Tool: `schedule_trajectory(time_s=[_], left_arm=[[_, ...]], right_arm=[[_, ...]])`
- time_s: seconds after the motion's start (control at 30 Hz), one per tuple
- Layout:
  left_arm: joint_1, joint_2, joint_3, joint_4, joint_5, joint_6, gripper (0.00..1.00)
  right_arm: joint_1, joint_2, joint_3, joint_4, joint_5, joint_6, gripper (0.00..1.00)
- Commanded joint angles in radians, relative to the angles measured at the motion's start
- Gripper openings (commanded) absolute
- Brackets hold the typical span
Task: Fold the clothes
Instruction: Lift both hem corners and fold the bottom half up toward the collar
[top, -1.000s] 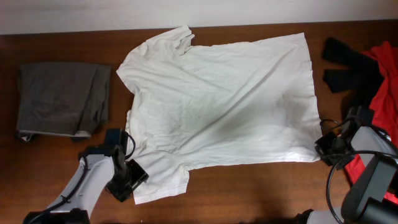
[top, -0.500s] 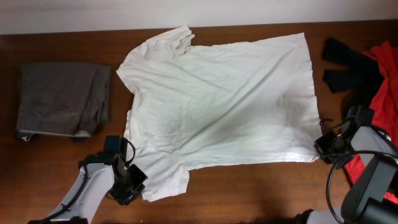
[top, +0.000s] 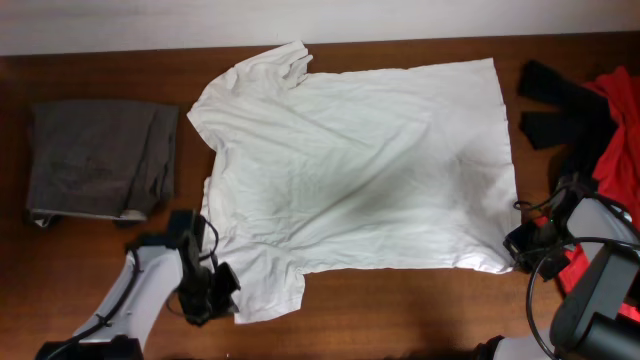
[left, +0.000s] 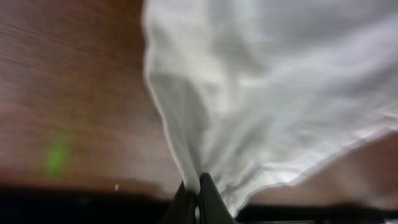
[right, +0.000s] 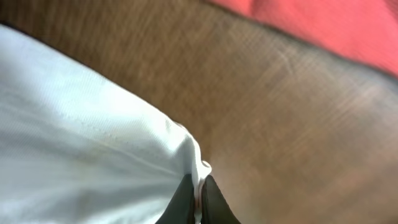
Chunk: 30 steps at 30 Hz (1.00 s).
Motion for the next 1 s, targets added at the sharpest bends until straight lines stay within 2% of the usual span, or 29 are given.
schedule_trajectory(time_s=[0.0, 0.13, 0.33, 0.63, 0.97], left_arm=[[-0.003, 0.002, 0.123, -0.073, 0.005, 0.13, 0.01], [-0.003, -0.005, 0.208, -0.171, -0.06, 0.158, 0.01], [-0.003, -0.058, 0.224, -0.265, -0.065, 0.158, 0.01], [-0.003, -0.28, 0.254, -0.379, -0.062, 0.156, 0.01], [-0.003, -0.479, 0.344, -0.55, -0.064, 0.148, 0.01]], right_arm=[[-0.003, -0.018, 0.063, -0.052, 0.034, 0.008, 0.04], [-0.003, -0.076, 0.088, -0.121, 0.038, 0.008, 0.04], [-0.003, -0.188, 0.104, -0.187, 0.038, 0.008, 0.04], [-0.003, -0.356, 0.113, -0.251, 0.047, 0.008, 0.04], [-0.003, -0.409, 0.187, -0.373, 0.052, 0.008, 0.04]])
